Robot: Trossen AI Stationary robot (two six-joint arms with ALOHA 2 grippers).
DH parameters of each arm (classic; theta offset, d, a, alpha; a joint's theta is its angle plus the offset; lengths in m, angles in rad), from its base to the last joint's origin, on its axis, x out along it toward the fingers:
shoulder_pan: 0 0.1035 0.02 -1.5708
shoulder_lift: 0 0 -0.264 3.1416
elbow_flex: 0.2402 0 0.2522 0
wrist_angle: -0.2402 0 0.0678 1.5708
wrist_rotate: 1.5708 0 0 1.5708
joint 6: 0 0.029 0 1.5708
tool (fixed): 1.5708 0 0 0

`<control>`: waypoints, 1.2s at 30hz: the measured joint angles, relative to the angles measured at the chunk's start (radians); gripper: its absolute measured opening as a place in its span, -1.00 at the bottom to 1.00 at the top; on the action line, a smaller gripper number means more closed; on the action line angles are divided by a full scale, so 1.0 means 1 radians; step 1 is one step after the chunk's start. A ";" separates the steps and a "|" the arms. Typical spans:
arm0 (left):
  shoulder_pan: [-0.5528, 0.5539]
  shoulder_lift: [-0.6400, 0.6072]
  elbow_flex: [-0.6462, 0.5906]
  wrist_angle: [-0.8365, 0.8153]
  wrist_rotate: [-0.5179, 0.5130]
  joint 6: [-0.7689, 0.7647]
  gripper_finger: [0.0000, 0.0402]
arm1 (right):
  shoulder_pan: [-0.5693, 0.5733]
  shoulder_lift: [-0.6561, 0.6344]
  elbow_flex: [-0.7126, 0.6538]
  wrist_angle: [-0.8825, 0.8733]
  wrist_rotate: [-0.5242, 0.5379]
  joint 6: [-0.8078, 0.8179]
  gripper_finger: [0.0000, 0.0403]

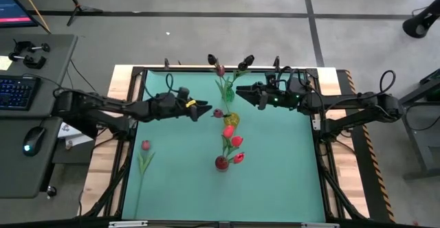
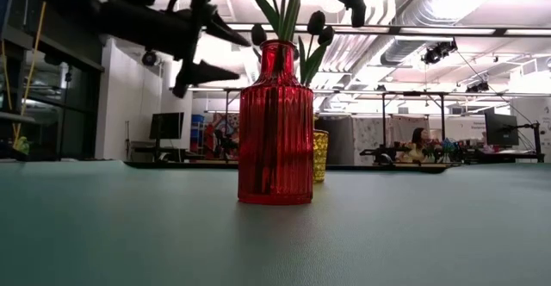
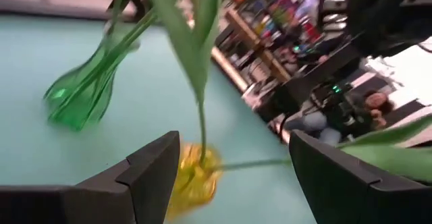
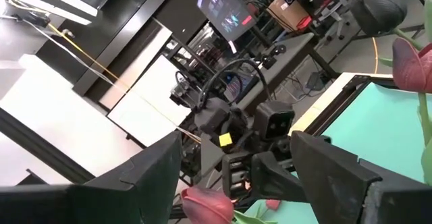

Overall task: Sort flowers into vase by color
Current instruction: Put the red tulip into the yellow vase

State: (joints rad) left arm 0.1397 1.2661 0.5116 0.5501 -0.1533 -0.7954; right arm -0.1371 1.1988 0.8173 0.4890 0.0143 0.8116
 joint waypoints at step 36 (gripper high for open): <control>0.152 0.373 0.226 0.320 0.397 0.083 0.33 | 0.000 0.000 0.000 0.002 -0.015 -0.008 0.32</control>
State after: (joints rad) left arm 0.2915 1.6386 0.7372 0.8700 0.2439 -0.7122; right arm -0.1368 1.1988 0.8169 0.4909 -0.0010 0.8036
